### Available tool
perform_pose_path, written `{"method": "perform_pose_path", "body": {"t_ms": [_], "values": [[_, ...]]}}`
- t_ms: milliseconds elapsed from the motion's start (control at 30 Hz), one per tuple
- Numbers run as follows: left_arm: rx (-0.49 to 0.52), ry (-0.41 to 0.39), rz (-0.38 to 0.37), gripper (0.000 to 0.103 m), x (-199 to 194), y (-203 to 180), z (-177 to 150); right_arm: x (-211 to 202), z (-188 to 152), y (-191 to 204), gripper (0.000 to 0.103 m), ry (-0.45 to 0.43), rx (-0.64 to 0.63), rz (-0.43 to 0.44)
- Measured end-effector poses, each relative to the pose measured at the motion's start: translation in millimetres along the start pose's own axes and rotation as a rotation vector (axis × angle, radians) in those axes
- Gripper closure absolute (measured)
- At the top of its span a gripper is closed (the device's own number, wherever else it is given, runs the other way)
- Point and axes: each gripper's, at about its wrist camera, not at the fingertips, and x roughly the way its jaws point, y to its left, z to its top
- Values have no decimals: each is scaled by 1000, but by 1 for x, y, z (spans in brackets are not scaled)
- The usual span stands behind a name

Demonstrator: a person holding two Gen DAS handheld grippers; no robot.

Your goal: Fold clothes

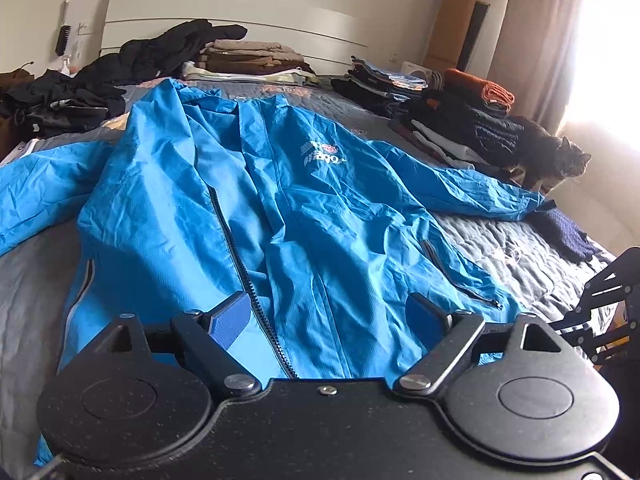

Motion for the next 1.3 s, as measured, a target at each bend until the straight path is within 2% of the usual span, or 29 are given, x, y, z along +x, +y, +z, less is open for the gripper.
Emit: {"method": "perform_pose_path", "body": {"t_ms": [167, 333, 433, 667, 767, 800, 900, 933, 1067, 1233, 1300], "values": [[4, 0, -6, 19, 1, -3, 0, 14, 19, 19, 87, -27, -88, -8], [27, 25, 10, 19, 6, -5, -4, 28, 34, 28, 63, -65, -126, -1], [67, 36, 27, 19, 9, -11, -7, 36, 45, 34, 57, -77, -152, 29], [120, 76, 31, 18, 17, -23, -14, 62, 61, 45, 55, -58, -177, 79], [127, 88, 28, 17, 18, -25, -15, 68, 60, 42, 58, -53, -151, 94], [129, 90, 27, 17, 18, -25, -16, 69, 59, 41, 62, -52, -142, 97], [129, 102, 25, 17, 19, -27, -15, 71, 56, 38, 88, -48, -130, 100], [127, 114, 23, 17, 18, -26, -15, 71, 55, 37, 93, -47, -130, 102], [120, 194, 6, 17, 19, -29, -14, 64, 53, 32, 100, -52, -142, 107], [187, 284, -9, 17, 15, -41, -22, 58, 51, 26, 101, -38, -150, 99], [205, 296, -13, 16, 14, -46, -27, 57, 49, 26, 102, -31, -162, 89]]}}
